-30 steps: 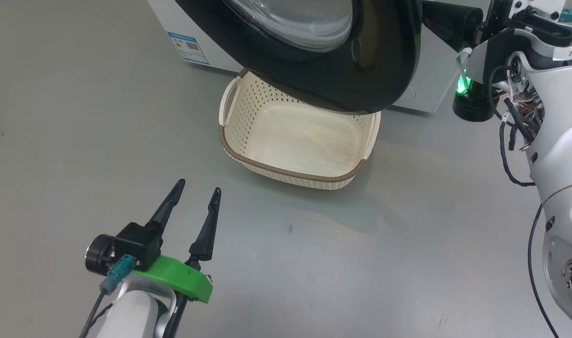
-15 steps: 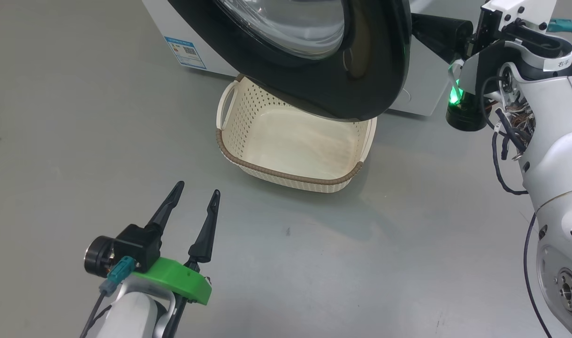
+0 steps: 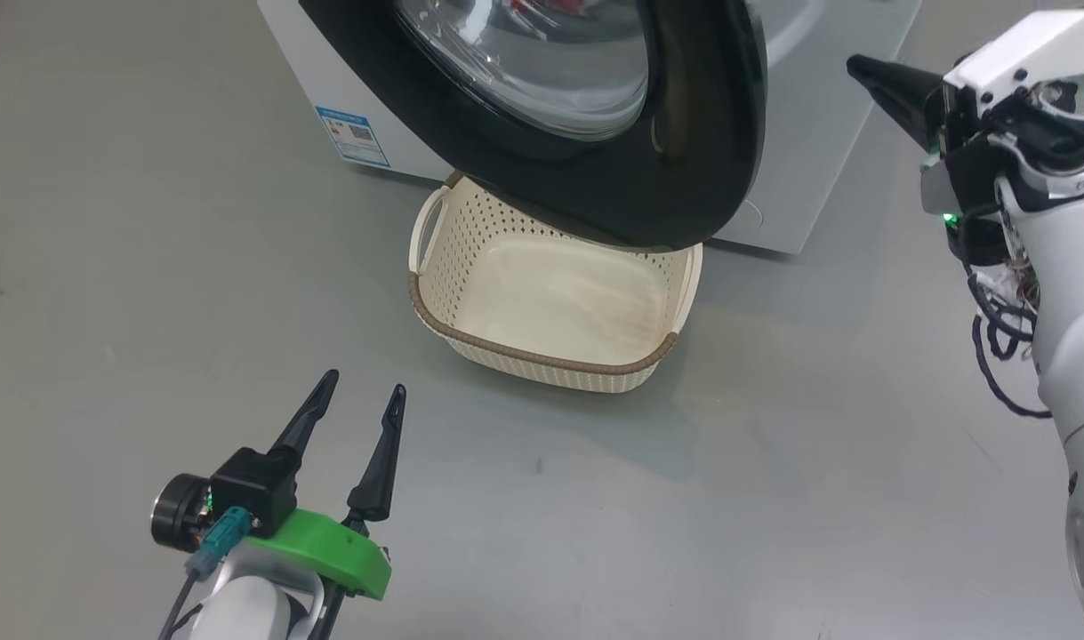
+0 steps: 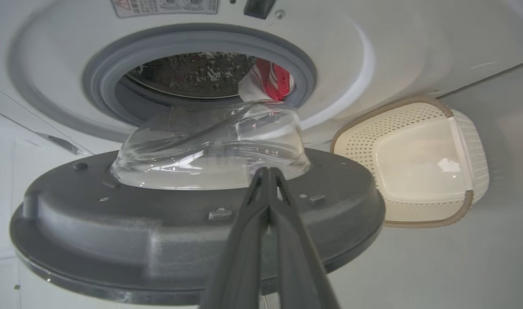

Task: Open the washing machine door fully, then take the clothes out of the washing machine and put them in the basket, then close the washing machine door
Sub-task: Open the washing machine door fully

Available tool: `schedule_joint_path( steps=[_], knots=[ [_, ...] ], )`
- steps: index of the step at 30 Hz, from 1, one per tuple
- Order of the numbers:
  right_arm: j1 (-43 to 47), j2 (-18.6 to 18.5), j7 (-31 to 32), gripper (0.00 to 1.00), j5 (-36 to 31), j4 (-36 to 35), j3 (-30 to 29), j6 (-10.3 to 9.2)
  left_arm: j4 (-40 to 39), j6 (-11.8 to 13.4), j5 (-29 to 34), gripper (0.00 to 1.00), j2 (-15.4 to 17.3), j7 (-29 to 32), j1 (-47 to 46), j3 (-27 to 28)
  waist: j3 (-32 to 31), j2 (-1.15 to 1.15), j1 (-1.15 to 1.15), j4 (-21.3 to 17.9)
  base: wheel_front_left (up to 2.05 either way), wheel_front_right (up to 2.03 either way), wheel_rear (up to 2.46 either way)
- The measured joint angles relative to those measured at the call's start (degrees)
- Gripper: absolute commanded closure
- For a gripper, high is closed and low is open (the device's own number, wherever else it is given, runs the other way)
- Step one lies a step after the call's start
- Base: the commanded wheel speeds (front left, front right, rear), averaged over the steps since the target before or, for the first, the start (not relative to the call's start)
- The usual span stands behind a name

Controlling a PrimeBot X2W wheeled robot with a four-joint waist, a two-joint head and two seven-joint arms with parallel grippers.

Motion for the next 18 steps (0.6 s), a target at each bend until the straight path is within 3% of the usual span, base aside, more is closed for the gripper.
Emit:
schedule_joint_path(
  steps=[6,18],
  knots=[
    [6.15,-1.81,-5.31,1.00,-8.25,-3.45,5.93,6.03,0.52,0.00,0.30,0.00,0.05,0.00,1.53,1.15,-2.25,0.00,0.00,-0.76,0.00,0.00,0.00],
    [18.72,-4.87,-22.84,1.00,-21.02,-14.72,12.54,6.36,0.71,0.00,1.23,0.00,0.23,0.00,5.15,4.72,-7.34,0.00,0.00,-3.93,0.00,0.00,0.00]
  ],
)
